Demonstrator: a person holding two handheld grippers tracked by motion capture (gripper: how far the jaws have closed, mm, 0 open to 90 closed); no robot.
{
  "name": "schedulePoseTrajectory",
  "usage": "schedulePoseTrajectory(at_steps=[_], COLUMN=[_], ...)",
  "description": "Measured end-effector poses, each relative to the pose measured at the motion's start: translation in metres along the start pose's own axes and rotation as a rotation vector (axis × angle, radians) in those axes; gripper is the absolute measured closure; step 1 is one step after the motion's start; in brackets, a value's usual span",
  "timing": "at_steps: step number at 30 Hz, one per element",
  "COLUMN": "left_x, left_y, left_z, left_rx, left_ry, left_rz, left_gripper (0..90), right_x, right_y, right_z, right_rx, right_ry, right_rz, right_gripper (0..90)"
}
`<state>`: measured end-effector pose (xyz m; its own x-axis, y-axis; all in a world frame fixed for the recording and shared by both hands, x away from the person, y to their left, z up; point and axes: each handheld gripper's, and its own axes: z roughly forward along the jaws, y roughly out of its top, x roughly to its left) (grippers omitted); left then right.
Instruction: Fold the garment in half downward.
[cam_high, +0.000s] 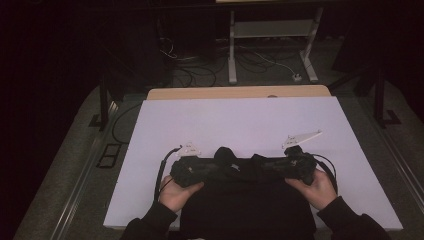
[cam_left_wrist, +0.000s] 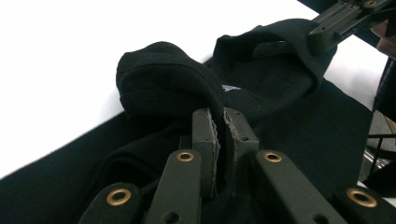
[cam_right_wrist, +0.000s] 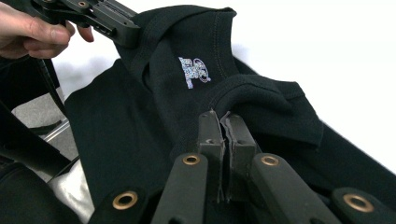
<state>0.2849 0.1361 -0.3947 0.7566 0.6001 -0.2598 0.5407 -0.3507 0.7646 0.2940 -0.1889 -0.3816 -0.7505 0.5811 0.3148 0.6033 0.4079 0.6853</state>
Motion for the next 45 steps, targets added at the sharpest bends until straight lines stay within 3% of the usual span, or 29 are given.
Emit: schedulePoseTrajectory(at_steps=[6, 17, 31, 45], left_x=[-0.006, -0.012, -0.022, -0.030], left_y=[-0.007, -0.019, -0.029, -0.042], left_z=[-0.002, 0.001, 0.000, 0.000], left_rx=[0.016, 0.085, 0.116, 0.155], left_ry=[0.005, -0.007, -0.006, -0.019], left_rz=[-0.005, -0.022, -0.021, -0.056], left_gripper=[82.9, 82.6, 82.5, 82.2], right_x=[0.006, 0.016, 0.020, 0.022], right_y=[-0.006, -0.023, -0.038, -0.047], right_z=[0.001, 0.010, 0.010, 0.011], right_rx=[0.018, 0.110, 0.157, 0.195], right_ry=[0.007, 0.022, 0.035, 0.046], right_rz=[-0.002, -0.007, 0.003, 0.021], right_gripper=[85.9, 85.9, 85.6, 85.5])
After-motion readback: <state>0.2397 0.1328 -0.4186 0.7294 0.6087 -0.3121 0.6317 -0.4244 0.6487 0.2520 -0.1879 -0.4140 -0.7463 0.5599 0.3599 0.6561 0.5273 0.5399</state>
